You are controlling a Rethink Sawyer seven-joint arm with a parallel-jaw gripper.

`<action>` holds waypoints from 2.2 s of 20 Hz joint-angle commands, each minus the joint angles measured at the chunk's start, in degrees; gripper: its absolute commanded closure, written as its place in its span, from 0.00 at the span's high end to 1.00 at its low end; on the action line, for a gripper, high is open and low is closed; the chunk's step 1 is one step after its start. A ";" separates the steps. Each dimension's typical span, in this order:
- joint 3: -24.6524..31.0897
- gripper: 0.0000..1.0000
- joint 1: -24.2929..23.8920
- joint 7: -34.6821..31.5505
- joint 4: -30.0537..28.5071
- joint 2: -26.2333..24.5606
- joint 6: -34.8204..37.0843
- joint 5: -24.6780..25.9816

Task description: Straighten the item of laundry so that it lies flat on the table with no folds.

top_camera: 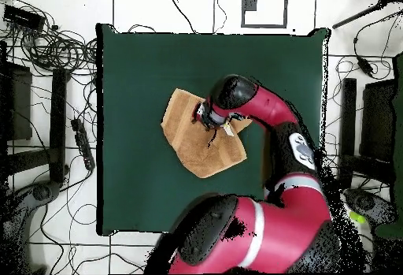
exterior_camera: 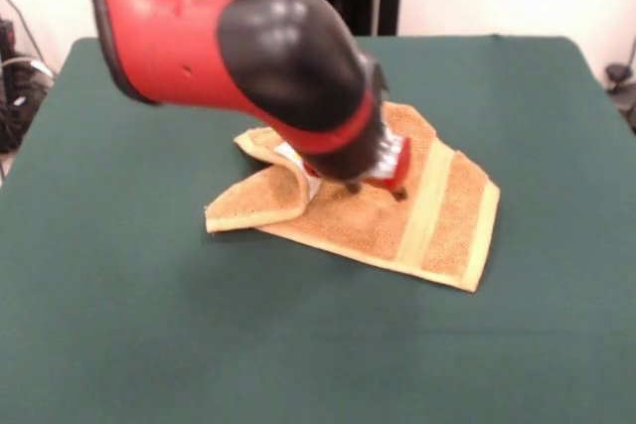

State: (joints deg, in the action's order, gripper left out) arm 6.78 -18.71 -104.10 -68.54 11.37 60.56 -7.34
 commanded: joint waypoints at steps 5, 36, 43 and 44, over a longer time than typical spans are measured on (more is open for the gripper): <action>11.88 1.00 -6.40 15.42 -25.37 9.70 -11.66 9.23; 26.66 1.00 -23.41 12.39 -31.66 3.97 -21.22 32.73; 25.55 1.00 -17.24 8.24 -23.46 1.92 -13.70 30.56; 25.27 1.00 -16.25 6.25 -22.55 1.60 -13.76 29.61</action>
State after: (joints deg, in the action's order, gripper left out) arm 27.74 -41.90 -104.10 -95.45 21.25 42.58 21.82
